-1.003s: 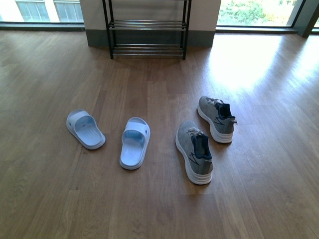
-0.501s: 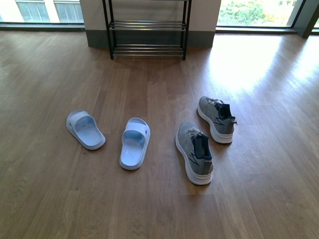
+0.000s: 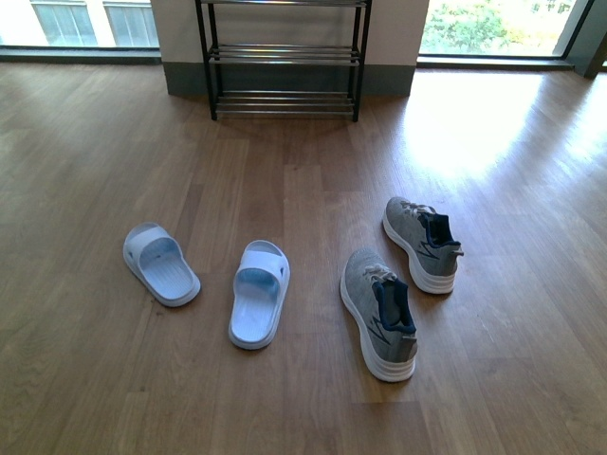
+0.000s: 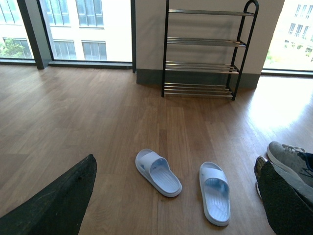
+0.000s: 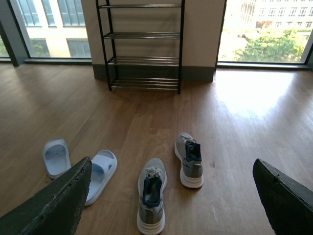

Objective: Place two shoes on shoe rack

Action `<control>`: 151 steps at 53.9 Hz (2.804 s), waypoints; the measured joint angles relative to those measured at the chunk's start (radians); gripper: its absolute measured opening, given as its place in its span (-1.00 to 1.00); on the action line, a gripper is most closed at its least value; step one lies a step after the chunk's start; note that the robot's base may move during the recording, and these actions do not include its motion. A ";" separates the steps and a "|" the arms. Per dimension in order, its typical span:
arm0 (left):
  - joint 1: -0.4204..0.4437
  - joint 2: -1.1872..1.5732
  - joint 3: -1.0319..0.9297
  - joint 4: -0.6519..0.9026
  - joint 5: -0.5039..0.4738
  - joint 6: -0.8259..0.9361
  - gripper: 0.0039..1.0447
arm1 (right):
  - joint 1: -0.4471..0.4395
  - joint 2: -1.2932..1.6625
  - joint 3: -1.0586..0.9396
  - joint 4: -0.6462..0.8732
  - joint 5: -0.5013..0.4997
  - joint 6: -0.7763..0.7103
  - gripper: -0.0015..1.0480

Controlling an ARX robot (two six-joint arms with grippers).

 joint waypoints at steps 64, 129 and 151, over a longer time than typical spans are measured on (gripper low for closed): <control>0.000 0.000 0.000 0.000 0.000 0.000 0.83 | 0.000 0.001 0.000 0.000 0.000 0.000 0.82; 0.000 0.000 0.000 0.000 0.000 0.000 0.83 | -0.004 2.455 0.874 0.508 0.016 -0.023 0.82; 0.000 0.000 0.000 0.000 0.000 0.000 0.83 | -0.025 2.621 1.019 0.472 0.016 -0.080 0.82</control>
